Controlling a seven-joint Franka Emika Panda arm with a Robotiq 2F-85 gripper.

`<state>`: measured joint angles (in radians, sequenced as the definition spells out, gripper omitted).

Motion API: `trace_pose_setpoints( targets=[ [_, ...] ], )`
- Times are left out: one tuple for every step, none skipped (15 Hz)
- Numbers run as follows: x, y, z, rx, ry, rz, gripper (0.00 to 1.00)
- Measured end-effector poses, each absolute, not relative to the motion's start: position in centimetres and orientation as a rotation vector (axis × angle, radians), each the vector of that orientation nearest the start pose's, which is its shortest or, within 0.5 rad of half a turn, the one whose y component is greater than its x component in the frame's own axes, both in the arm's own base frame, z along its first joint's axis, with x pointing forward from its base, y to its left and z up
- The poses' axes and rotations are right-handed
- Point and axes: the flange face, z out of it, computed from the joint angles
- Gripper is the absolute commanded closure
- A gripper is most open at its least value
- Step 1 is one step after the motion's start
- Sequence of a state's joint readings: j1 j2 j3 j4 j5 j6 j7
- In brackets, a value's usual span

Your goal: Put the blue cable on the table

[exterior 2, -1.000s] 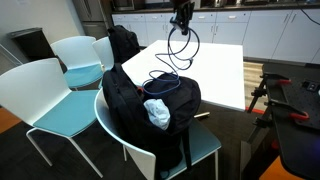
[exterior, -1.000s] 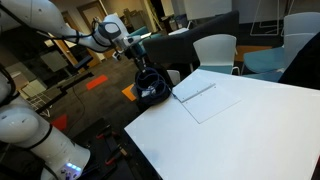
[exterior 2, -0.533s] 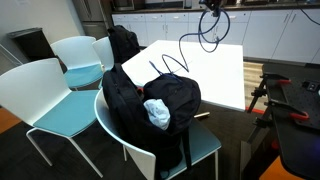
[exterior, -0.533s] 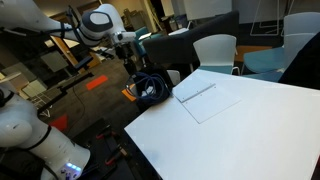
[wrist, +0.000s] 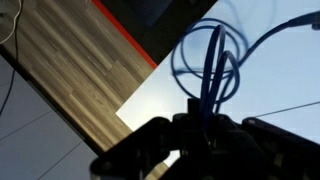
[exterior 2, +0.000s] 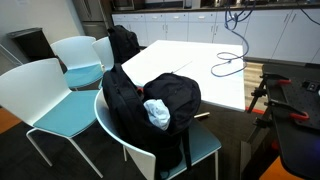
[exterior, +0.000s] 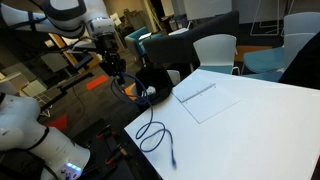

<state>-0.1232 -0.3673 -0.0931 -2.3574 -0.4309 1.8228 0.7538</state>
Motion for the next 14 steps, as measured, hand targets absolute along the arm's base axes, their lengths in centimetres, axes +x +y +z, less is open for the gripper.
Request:
trace_pose_setpoints(
  targets=[
    [39.5, -13.2, 47.0, -3.23, 1.442, 0.071, 0.99],
    [38.9, -13.7, 47.7, -3.212, 1.469, 0.042, 0.99],
    [38.6, -14.0, 48.2, -3.201, 1.483, 0.018, 0.99],
    [38.6, -14.0, 48.3, -3.197, 1.486, -0.001, 0.99],
    [38.7, -13.9, 48.1, -3.197, 1.482, -0.019, 0.99],
    [39.0, -13.7, 47.7, -3.194, 1.483, -0.039, 0.99],
    [39.3, -13.5, 47.3, -3.192, 1.483, -0.057, 0.99],
    [39.6, -13.2, 46.8, -3.185, 1.488, -0.079, 0.99],
    [40.0, -13.0, 46.3, -3.179, 1.493, -0.108, 0.99],
    [40.3, -12.7, 45.9, -3.175, 1.498, -0.142, 0.99],
    [40.6, -12.5, 45.4, -3.178, 1.498, -0.173, 0.99],
    [40.9, -12.2, 45.0, -3.182, 1.494, -0.197, 0.99],
    [41.3, -11.8, 44.4, -3.189, 1.483, -0.216, 0.99],
    [41.8, -11.4, 43.5, -3.194, 1.467, -0.233, 0.99]
  ],
)
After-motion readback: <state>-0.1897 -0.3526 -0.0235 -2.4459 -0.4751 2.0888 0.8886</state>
